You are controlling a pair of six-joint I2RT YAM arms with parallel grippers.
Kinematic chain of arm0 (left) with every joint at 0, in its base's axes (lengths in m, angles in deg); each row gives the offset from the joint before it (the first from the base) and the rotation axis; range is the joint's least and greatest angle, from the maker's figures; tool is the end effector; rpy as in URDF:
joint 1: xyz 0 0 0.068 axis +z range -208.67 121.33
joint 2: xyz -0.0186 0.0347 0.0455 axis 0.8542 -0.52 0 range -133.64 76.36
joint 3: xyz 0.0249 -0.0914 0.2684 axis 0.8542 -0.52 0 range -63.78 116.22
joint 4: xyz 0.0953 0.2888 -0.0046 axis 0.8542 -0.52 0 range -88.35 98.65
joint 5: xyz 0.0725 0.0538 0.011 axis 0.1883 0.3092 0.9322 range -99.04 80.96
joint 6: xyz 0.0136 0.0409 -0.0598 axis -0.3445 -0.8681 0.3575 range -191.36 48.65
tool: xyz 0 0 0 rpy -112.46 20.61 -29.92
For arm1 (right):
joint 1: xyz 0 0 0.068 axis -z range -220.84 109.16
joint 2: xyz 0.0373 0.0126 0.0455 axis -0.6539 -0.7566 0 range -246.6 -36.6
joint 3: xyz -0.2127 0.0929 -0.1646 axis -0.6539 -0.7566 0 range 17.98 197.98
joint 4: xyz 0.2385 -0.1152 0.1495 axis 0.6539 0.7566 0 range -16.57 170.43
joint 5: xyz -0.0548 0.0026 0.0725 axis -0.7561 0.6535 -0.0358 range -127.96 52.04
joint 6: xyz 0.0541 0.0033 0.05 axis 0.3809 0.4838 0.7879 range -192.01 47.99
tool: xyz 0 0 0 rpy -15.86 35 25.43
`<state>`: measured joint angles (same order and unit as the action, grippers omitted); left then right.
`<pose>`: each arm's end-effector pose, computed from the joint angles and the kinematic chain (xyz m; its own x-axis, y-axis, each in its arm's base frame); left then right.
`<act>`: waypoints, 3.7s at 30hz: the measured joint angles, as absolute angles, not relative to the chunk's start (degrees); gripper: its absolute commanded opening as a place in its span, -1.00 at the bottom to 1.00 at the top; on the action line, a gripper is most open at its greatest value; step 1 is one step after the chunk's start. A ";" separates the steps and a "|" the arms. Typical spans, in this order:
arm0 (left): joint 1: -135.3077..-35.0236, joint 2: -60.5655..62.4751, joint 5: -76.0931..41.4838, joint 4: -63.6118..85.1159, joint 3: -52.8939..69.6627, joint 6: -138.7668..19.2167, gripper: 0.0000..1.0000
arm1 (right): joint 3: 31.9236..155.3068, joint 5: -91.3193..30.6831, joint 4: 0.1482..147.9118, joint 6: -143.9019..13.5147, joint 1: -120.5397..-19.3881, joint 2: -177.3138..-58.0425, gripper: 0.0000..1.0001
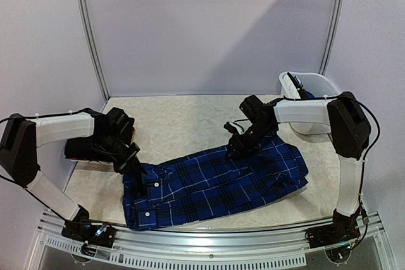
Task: Fold and stack the mixed laundry pile
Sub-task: Fold the 1/3-folded shirt at the center of the board, then rotate the rectangle-folded shirt at the center of the board.
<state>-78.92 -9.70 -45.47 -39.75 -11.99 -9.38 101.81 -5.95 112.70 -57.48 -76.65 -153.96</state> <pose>0.2597 -0.1349 0.1528 -0.7459 -0.4818 0.4599 -0.6570 0.6455 -0.3894 0.3533 0.2952 0.1279 -0.9062 -0.3917 -0.1593 -0.4091 0.7171 0.5643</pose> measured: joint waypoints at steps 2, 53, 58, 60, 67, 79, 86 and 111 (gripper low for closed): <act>-78.70 -10.82 -43.76 -42.27 -10.46 -12.07 -0.94 | 101.44 -4.73 111.76 -56.57 -76.34 -152.01 -0.14; -100.73 -31.78 -14.17 -52.32 21.45 -58.25 0.12 | 77.84 -19.65 116.72 -52.09 -76.63 -126.42 -0.12; -101.60 -35.36 -15.09 -51.14 21.45 -61.05 0.11 | 72.07 -21.49 116.83 -49.66 -82.05 -125.28 -0.12; -101.60 -35.97 -15.09 -50.55 21.42 -61.79 0.11 | 70.25 -22.08 116.29 -48.35 -82.68 -125.26 -0.12; -101.63 -37.96 -15.07 -47.95 18.47 -62.56 0.08 | 68.74 -24.62 114.76 -45.44 -82.73 -127.18 -0.12; -101.60 -37.66 -14.65 -42.68 12.99 -59.50 0.03 | 80.57 -27.17 119.91 -45.86 -80.93 -139.23 -0.12; -101.60 -36.39 -14.69 -41.17 11.11 -54.58 0.02 | 95.15 -27.11 123.76 -49.42 -76.21 -149.89 -0.12; -102.65 -43.14 -31.52 -36.50 19.44 -24.59 0.02 | 151.73 -17.25 126.69 -53.07 -64.50 -185.50 -0.10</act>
